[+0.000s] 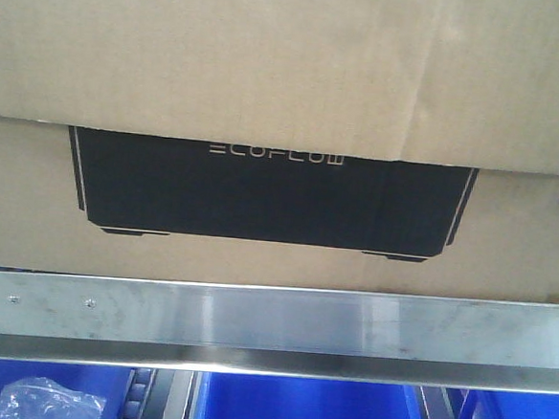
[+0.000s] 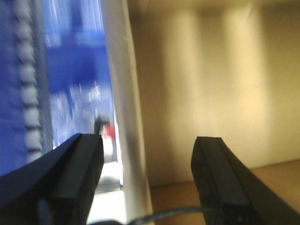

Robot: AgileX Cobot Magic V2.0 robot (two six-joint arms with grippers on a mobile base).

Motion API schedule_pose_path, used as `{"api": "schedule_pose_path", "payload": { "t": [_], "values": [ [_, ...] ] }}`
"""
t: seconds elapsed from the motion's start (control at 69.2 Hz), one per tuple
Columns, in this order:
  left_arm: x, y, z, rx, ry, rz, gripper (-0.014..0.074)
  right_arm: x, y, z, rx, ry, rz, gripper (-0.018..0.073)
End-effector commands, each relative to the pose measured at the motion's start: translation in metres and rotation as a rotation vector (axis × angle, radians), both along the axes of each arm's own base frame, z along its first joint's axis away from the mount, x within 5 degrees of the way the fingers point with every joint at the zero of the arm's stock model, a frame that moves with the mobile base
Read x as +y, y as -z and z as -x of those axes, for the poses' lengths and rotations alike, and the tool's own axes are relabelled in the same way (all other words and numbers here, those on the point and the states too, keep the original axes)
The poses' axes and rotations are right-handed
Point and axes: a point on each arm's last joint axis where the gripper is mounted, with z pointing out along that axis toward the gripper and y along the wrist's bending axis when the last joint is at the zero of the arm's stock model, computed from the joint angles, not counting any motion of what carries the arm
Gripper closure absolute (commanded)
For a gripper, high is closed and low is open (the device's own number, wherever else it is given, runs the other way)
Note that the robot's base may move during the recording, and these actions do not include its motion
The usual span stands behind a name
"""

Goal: Grab box from left shelf to table start
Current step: 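Close both grippers on the box's side walls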

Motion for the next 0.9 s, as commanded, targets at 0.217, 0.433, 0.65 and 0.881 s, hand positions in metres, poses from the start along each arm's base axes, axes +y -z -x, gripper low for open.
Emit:
{"api": "schedule_pose_path", "payload": {
  "t": [0.217, 0.433, 0.65, 0.881],
  "values": [
    [0.0, -0.016, 0.002, -0.054, -0.041, 0.027, 0.0278, 0.002, -0.091, 0.023, -0.152, -0.02, -0.013, 0.0237],
    [0.003, -0.016, 0.001, -0.064, -0.051, -0.011, 0.0278, 0.003, -0.154, 0.015, -0.089, -0.033, -0.007, -0.0054],
    [0.003, -0.016, 0.001, -0.064, -0.051, -0.011, 0.0278, 0.005, -0.201, -0.049, 0.157, -0.051, -0.005, -0.0013],
    [0.003, -0.015, 0.0, -0.062, -0.051, -0.011, 0.0278, 0.007, -0.238, -0.129, 0.404, -0.076, -0.001, -0.0013]
  ]
}}
